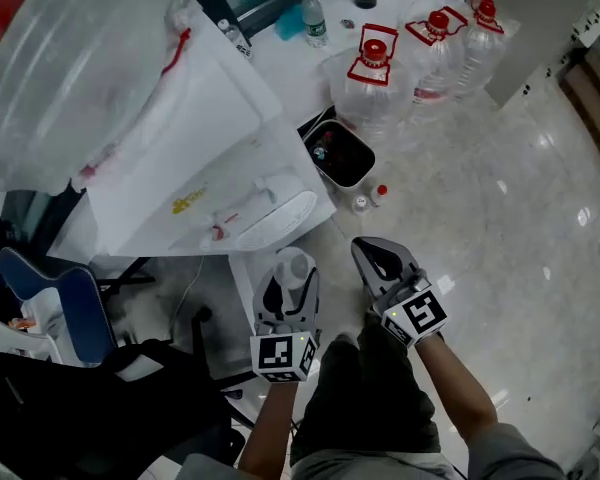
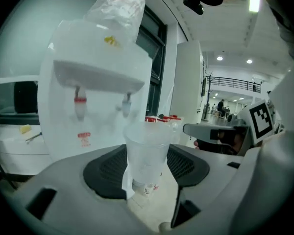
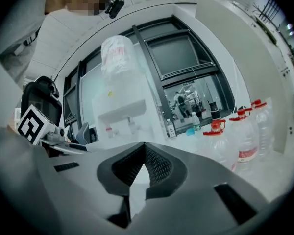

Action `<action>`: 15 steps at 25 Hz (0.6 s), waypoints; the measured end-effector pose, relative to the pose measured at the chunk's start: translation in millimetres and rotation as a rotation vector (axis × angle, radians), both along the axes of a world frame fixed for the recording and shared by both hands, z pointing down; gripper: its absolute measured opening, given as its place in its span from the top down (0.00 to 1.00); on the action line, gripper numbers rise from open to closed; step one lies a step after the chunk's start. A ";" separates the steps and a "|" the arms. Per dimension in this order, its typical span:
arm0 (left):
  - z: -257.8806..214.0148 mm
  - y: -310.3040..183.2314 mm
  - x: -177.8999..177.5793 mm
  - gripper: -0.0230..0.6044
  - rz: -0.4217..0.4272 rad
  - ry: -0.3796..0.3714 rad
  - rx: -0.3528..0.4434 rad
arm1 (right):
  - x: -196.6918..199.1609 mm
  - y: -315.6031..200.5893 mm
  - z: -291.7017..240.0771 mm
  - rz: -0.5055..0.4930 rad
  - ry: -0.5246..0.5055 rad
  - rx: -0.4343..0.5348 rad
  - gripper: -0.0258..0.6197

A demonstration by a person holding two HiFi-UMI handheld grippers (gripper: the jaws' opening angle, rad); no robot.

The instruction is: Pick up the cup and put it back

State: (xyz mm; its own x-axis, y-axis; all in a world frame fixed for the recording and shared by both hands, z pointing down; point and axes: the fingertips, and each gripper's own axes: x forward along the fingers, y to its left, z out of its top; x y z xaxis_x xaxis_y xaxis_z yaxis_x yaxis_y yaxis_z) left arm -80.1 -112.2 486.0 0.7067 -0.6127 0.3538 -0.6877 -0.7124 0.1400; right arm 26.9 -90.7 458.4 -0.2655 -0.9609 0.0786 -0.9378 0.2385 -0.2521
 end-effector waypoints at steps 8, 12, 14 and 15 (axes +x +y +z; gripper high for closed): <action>-196.0 26.8 0.6 0.56 0.053 0.007 0.005 | -17.6 30.2 -162.6 0.024 0.000 -0.033 0.95; -274.7 37.5 -7.6 0.56 0.075 0.000 0.027 | -28.2 48.3 -239.6 0.041 -0.023 -0.021 0.95; -305.1 43.3 -12.5 0.56 0.097 -0.002 0.061 | -31.1 58.0 -265.6 0.059 -0.012 -0.034 0.95; -318.6 47.5 -14.8 0.55 0.105 -0.004 0.072 | -33.2 62.6 -278.3 0.068 -0.009 -0.025 0.95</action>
